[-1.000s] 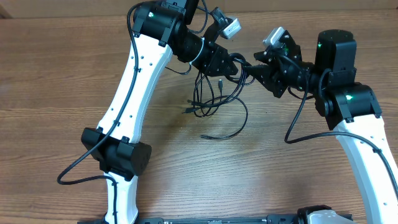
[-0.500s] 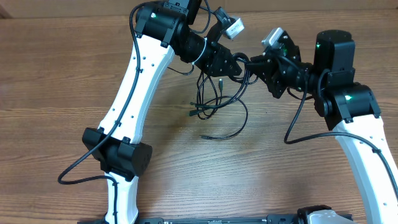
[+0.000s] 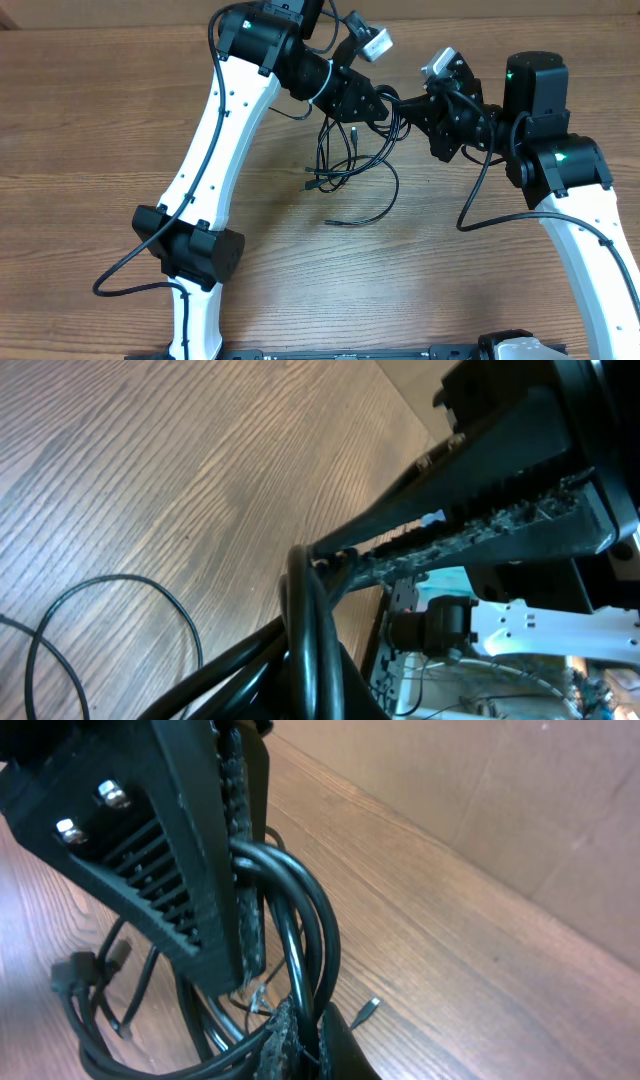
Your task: Untangle cables
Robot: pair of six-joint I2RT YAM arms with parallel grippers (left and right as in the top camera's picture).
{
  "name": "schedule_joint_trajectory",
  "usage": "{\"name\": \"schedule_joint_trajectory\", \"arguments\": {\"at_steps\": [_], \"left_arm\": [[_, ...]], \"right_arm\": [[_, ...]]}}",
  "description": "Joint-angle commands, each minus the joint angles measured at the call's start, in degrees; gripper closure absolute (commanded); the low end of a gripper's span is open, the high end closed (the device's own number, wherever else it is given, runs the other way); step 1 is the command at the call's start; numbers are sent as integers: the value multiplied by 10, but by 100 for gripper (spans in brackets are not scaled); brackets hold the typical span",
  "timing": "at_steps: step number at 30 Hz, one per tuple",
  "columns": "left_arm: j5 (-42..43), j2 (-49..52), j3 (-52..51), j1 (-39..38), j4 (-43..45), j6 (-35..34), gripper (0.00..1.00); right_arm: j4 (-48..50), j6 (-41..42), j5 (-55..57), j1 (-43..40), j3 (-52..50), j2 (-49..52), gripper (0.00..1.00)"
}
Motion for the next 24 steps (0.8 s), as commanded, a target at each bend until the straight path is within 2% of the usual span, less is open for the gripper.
{"name": "schedule_joint_trajectory", "arguments": {"at_steps": [1,6,11,19,20,24], "left_arm": [[24,-5,9,37,5,-41,95],[24,-5,9,86,4,-94,96],[24,-5,9,117,4,-113,96],[23,-5,9,119,-5,-100,96],[22,-5,9,115,-7,-91,96],[7,-5,9,93,-29,-48,96]], "right_arm": [[-8,49,12,-7,9,0,96],[2,132,12,-10,9,0,96],[4,197,38,-10,9,0,96],[10,202,46,-10,9,0,95],[12,202,46,-10,9,0,91],[18,187,46,-10,9,0,60]]}}
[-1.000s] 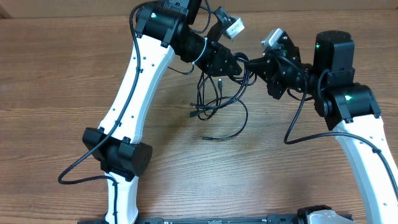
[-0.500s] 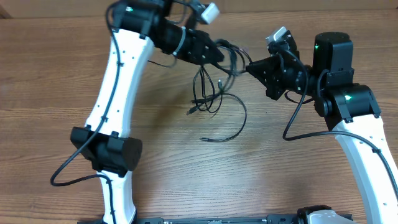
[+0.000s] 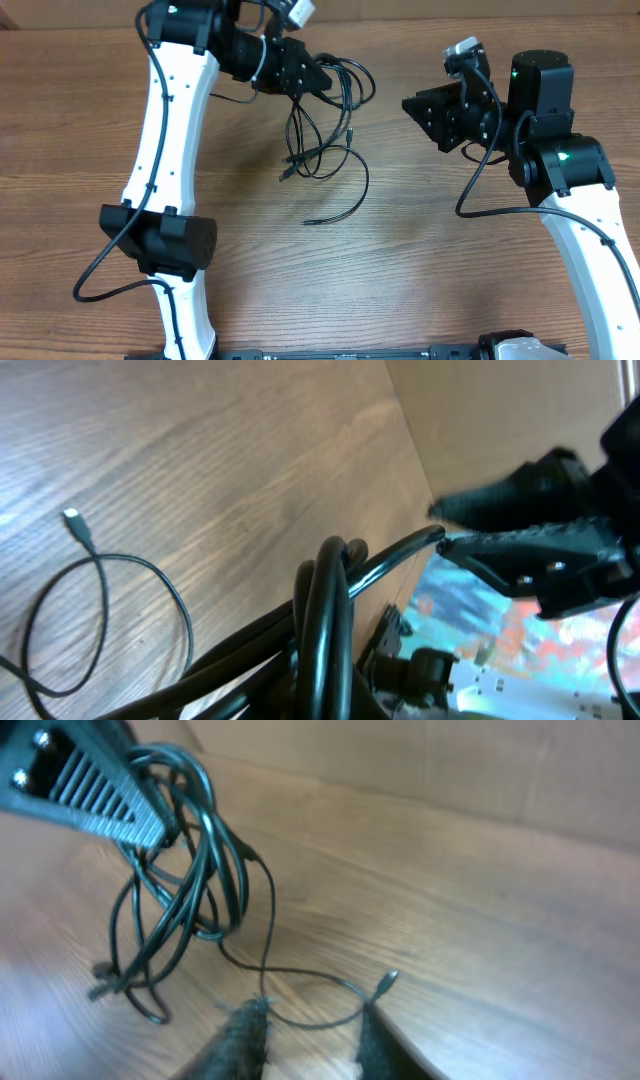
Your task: Untangle cables
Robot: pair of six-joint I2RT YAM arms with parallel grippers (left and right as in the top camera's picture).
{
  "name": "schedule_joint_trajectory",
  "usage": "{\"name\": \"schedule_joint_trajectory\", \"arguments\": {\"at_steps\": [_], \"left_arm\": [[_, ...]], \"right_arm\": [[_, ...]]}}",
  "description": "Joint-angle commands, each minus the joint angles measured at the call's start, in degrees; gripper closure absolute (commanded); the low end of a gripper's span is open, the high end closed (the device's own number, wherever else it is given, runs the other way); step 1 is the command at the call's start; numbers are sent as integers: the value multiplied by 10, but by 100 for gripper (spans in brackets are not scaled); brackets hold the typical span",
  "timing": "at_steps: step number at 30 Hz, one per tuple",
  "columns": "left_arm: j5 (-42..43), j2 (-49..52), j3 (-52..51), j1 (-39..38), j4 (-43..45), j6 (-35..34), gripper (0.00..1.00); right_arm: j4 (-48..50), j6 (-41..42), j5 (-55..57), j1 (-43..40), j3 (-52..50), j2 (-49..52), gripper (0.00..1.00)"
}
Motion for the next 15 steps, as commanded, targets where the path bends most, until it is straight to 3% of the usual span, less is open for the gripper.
{"name": "schedule_joint_trajectory", "arguments": {"at_steps": [1,4,15], "left_arm": [[-20,-5,9,-25,-14,46,96],[-56,-5,9,-45,-16,46,96],[-76,-5,9,-123,28,36,96]], "right_arm": [[6,-17,5,-2,9,0,47],[6,-34,3,-2,9,0,36],[-3,-118,-65,-2,9,0,36]]}}
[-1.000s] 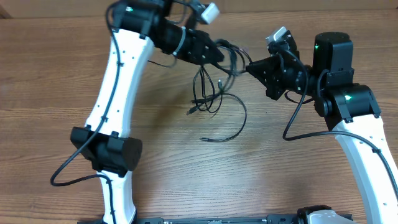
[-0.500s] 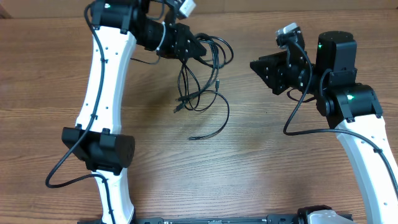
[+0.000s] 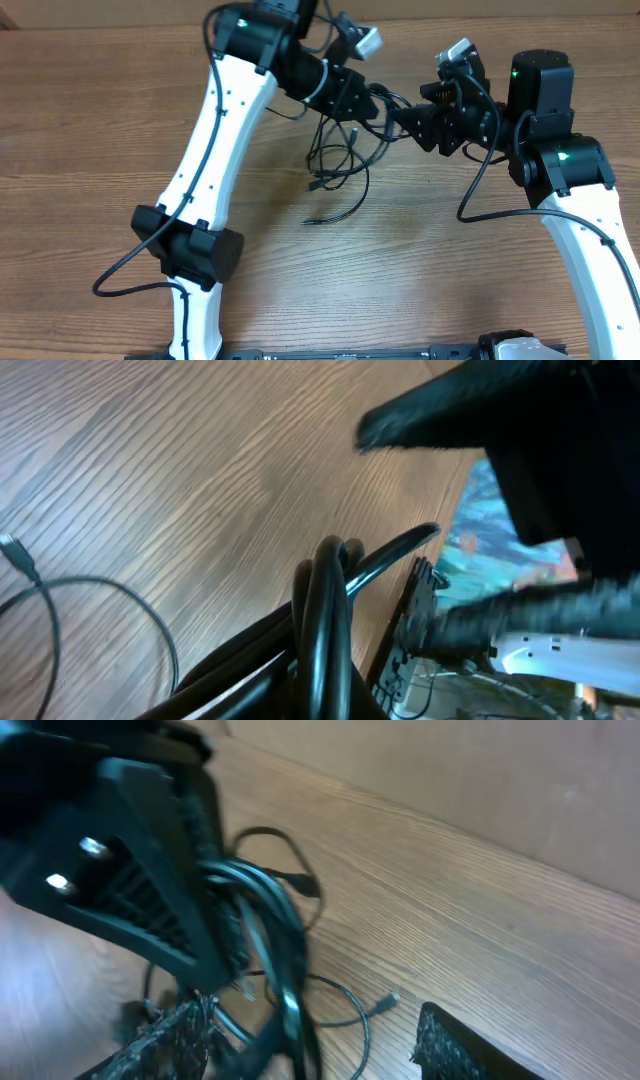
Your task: Untangle cables
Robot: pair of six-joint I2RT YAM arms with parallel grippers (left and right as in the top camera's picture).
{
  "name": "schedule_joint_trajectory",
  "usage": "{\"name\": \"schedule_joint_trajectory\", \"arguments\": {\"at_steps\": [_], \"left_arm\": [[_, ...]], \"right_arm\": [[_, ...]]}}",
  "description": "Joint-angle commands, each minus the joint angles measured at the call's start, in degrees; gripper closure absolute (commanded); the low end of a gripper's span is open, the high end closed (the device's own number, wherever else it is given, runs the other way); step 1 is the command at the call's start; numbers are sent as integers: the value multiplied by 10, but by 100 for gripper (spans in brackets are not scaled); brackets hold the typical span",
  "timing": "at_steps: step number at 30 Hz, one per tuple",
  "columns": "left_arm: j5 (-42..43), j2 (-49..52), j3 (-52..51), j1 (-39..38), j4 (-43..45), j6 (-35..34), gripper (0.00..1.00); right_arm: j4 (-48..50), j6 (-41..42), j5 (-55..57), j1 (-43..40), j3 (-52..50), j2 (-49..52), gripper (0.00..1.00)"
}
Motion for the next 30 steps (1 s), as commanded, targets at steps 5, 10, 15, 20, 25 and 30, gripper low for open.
{"name": "schedule_joint_trajectory", "arguments": {"at_steps": [5,10,15,20,25,30], "left_arm": [[-4,-5,9,-18,31,-40,96],[2,-5,9,-18,35,-58,96],[39,-5,9,-18,35,-68,96],[62,-5,9,-18,35,-68,96],[77,-5,9,-18,35,-68,96],[111,-5,9,-18,39,-69,96]], "right_arm": [[-3,-32,-38,-2,9,0,41],[-3,-32,-37,-2,9,0,75],[-3,-32,-35,-2,9,0,95],[-3,-32,-35,-2,9,0,79],[-3,-32,-35,-2,9,0,75],[-3,-32,-35,-2,9,0,84]]}}
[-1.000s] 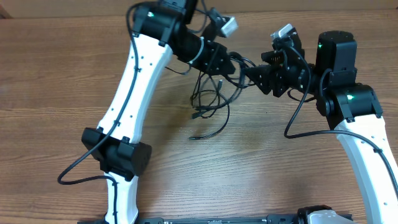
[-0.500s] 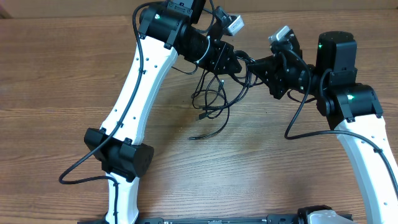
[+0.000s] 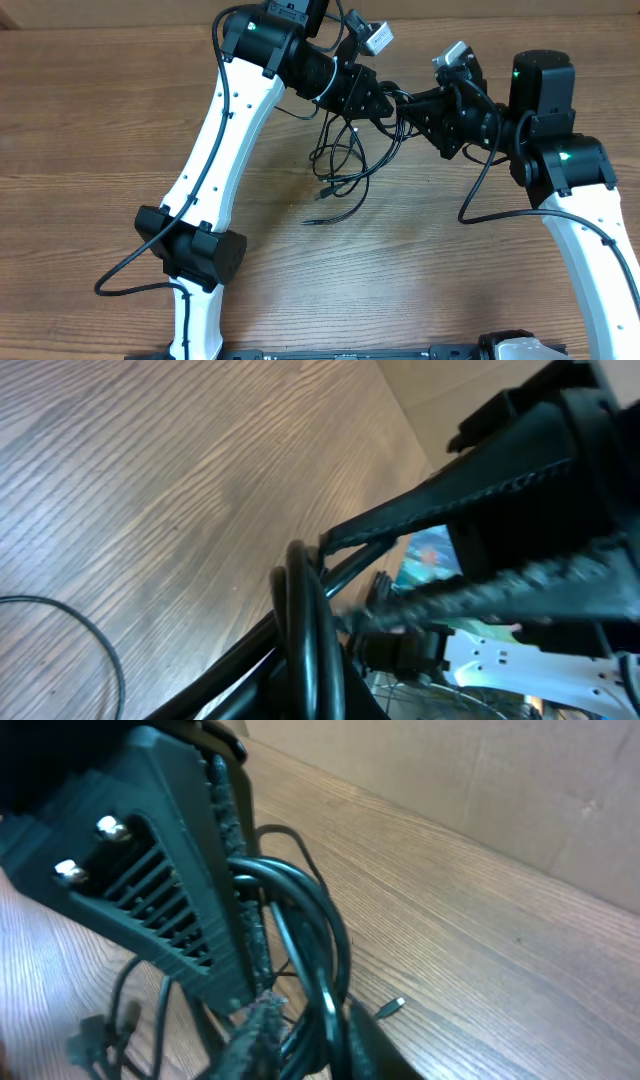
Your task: Untangle cables
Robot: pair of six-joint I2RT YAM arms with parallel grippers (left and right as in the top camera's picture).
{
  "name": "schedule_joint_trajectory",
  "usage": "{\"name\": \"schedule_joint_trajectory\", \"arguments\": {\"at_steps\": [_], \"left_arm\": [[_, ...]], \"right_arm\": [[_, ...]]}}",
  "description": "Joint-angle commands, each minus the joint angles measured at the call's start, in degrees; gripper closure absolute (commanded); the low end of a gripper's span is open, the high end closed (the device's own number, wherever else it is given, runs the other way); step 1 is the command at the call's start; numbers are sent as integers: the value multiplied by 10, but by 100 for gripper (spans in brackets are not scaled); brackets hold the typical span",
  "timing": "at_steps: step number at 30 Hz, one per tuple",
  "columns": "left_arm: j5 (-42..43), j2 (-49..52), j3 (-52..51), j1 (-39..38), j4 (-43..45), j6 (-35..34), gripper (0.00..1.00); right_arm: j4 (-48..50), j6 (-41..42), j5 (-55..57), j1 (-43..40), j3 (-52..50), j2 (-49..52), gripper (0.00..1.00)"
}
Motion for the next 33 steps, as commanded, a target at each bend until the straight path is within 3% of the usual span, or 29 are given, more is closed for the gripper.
{"name": "schedule_joint_trajectory", "arguments": {"at_steps": [1,7,9,13,15,16,20,33], "left_arm": [[59,-5,9,-3,7,-10,95],[61,-5,9,-3,8,-18,96],[61,-5,9,-3,8,-18,96],[61,-5,9,-3,7,-18,96],[61,-5,9,-3,7,-18,96],[61,-5,9,-3,8,-18,96],[58,-5,9,-3,9,-18,96],[-39,-5,9,7,13,-28,96]], "right_arm": [[2,-2,-4,1,9,0,84],[2,-2,-4,1,9,0,87],[2,-2,-4,1,9,0,67],[2,-2,0,1,9,0,66],[2,-2,5,1,9,0,73],[2,-2,10,1,9,0,87],[2,-2,9,1,9,0,96],[4,34,9,1,9,0,96]]}}
